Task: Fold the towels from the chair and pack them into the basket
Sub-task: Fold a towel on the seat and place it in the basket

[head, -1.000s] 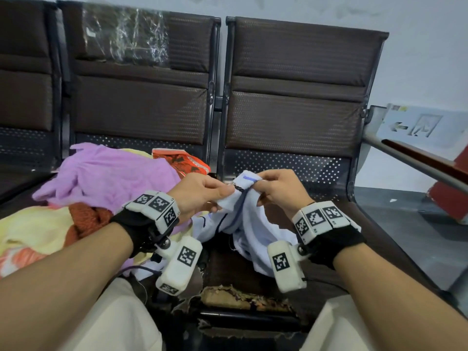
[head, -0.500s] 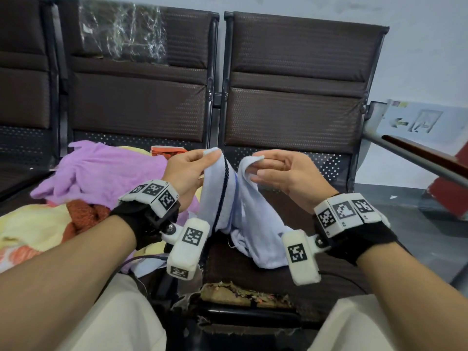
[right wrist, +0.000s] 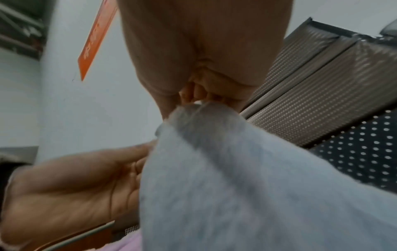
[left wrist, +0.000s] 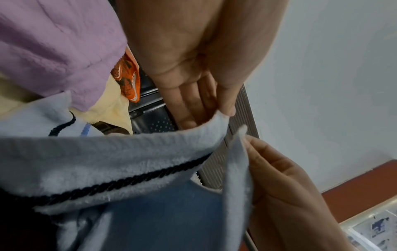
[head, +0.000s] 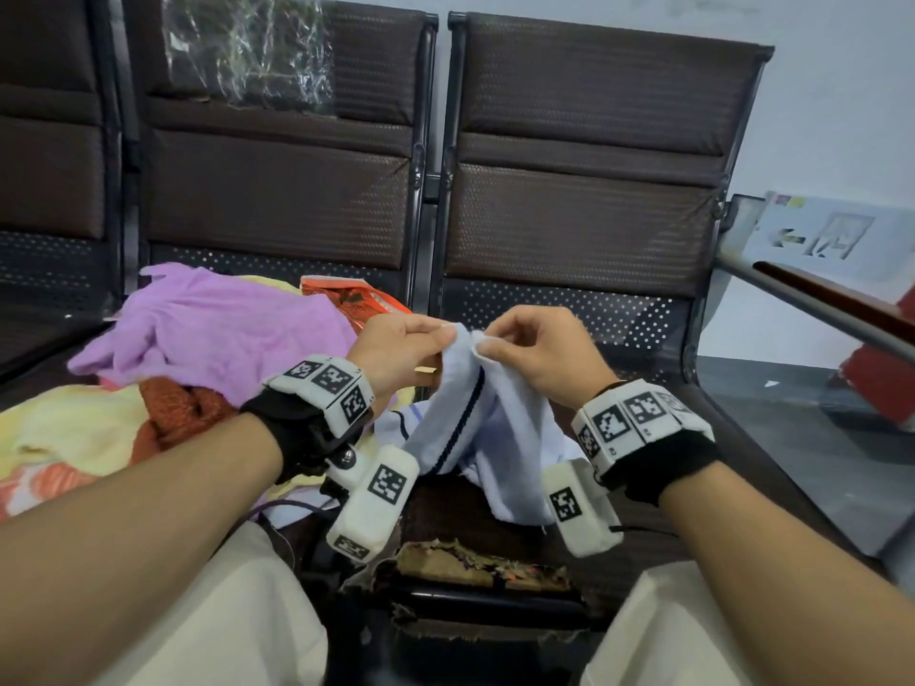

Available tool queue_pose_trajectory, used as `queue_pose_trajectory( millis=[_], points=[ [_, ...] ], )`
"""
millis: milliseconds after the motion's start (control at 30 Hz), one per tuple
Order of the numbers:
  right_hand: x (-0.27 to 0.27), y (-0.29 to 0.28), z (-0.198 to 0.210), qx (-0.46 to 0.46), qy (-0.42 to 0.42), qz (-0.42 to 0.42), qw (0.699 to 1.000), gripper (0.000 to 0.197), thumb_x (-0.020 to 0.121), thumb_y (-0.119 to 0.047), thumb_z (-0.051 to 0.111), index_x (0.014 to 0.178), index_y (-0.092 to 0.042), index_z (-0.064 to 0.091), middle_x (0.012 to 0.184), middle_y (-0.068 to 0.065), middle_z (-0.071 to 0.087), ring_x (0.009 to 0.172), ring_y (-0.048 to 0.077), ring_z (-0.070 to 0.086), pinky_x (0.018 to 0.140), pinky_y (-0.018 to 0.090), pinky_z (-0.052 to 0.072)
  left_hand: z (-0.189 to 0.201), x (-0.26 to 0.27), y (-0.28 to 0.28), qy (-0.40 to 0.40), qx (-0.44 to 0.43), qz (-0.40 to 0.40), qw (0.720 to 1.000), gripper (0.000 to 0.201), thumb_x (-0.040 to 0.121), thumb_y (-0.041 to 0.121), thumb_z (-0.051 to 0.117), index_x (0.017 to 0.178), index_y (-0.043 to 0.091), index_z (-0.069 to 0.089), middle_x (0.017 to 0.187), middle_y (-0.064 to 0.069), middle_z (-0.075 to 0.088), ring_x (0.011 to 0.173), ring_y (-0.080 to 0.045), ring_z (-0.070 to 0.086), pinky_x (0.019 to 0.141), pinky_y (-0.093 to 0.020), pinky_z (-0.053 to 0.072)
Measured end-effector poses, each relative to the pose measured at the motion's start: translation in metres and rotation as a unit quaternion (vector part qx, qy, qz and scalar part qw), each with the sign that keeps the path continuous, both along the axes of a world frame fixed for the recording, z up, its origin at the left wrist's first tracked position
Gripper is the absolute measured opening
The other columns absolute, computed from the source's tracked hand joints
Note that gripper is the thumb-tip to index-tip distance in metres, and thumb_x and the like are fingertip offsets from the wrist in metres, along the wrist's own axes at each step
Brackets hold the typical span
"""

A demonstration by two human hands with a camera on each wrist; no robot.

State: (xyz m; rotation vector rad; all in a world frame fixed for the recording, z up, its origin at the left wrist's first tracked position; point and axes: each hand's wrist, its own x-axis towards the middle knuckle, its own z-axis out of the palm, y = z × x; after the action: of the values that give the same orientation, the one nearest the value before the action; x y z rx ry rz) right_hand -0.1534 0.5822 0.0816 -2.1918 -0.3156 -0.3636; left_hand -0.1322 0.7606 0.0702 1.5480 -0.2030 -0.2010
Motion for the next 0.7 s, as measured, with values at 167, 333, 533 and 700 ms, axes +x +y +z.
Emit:
queue_pose_trajectory(
  millis=[167, 333, 533, 700],
  points=[
    [0.0027, 0.0080, -0.0055, 0.018, -0.010, -0.015, 1.000, 0.011, 0.074, -0.026, 0.079, 0.075, -0.018, 0.072, 0.070, -0.007, 0.069, 0.067, 0.002, 0.062, 0.069, 0.024, 0.052, -0.0003, -0.0039, -0.0040, 0.003, 0.001, -0.032, 0.999, 0.015, 0.093, 0.014, 0.056, 0.099, 0.006, 0.067, 0.087, -0.010, 0.068, 0.076, -0.017, 0.065, 0.066, -0.024, 0.056],
    [0.0022, 0.0107, -0.0074, 0.006, -0.008, -0.046, 0.999, 0.010, 0.075, -0.029, 0.077, 0.070, -0.025, 0.069, 0.065, -0.010, 0.067, 0.064, 0.000, 0.061, 0.070, 0.024, 0.052, 0.0026, -0.0071, -0.0053, 0.027, -0.020, -0.059, 0.998, 0.021, 0.096, 0.022, 0.051, 0.092, 0.008, 0.067, 0.078, -0.004, 0.068, 0.066, -0.011, 0.066, 0.060, -0.022, 0.054],
    [-0.0004, 0.0072, -0.0080, 0.036, 0.022, -0.028, 0.999, 0.013, 0.076, -0.029, 0.079, 0.075, -0.018, 0.072, 0.074, -0.003, 0.072, 0.075, 0.010, 0.068, 0.076, 0.030, 0.057, 0.0016, -0.0085, -0.0037, -0.017, 0.038, -0.053, 0.998, 0.019, 0.094, 0.016, 0.054, 0.101, 0.005, 0.068, 0.096, -0.019, 0.067, 0.083, -0.021, 0.065, 0.082, -0.032, 0.055],
    [-0.0017, 0.0069, -0.0037, 0.067, 0.074, 0.014, 0.995, 0.019, 0.086, -0.026, 0.068, 0.080, -0.008, 0.072, 0.082, 0.011, 0.071, 0.077, 0.017, 0.063, 0.081, 0.039, 0.054, 0.0029, -0.0072, -0.0015, -0.014, 0.046, -0.051, 0.998, 0.022, 0.097, 0.014, 0.049, 0.101, 0.001, 0.066, 0.093, -0.018, 0.063, 0.080, -0.023, 0.060, 0.071, -0.029, 0.052]
  ],
)
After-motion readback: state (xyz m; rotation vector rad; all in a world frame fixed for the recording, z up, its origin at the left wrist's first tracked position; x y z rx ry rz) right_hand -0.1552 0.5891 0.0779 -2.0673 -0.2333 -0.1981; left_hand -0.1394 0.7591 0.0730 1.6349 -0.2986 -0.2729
